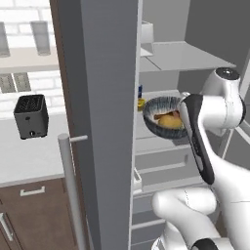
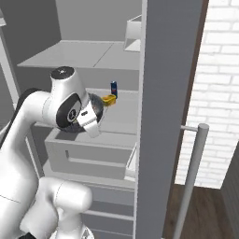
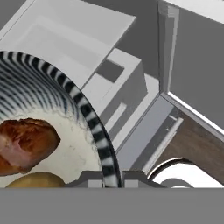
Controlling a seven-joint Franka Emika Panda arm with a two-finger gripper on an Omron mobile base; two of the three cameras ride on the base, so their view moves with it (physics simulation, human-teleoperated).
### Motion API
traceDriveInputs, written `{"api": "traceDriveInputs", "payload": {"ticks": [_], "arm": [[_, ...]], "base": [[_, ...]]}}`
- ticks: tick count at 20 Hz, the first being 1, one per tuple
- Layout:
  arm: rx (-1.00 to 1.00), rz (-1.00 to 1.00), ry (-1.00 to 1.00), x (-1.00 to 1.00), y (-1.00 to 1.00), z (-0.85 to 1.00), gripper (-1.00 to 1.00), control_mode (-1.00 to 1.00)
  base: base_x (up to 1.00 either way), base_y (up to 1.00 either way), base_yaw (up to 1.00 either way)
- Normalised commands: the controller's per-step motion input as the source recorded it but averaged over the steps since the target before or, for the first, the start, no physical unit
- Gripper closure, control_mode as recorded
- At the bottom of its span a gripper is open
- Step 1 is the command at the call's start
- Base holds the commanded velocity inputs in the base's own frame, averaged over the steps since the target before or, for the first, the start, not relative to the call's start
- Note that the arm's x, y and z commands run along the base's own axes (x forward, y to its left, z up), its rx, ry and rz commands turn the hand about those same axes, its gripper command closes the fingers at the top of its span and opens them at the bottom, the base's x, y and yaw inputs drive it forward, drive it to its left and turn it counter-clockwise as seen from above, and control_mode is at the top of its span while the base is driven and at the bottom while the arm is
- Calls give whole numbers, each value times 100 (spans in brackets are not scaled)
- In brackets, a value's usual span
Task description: Pick the chicken drumstick and potato from their plates and place them in the bowl. Then put the bowl in the fridge.
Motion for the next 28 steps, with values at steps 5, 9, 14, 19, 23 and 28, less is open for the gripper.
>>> {"api": "traceDriveInputs", "payload": {"ticks": [5, 9, 14, 19, 23, 28], "arm": [[2, 18, 2, 100, 25, -33, 100, -100], [12, 10, 3, 96, 6, -46, 100, -100], [5, 4, 0, 79, 19, -44, 100, -100], [-2, 0, 1, 58, 26, -27, 100, -100], [0, 0, 2, 46, 14, -30, 100, -100], [0, 0, 1, 35, 5, -29, 100, -100]], "base": [[0, 0, 0], [0, 0, 0], [0, 0, 0], [0, 0, 0], [0, 0, 0], [0, 0, 0]]}}
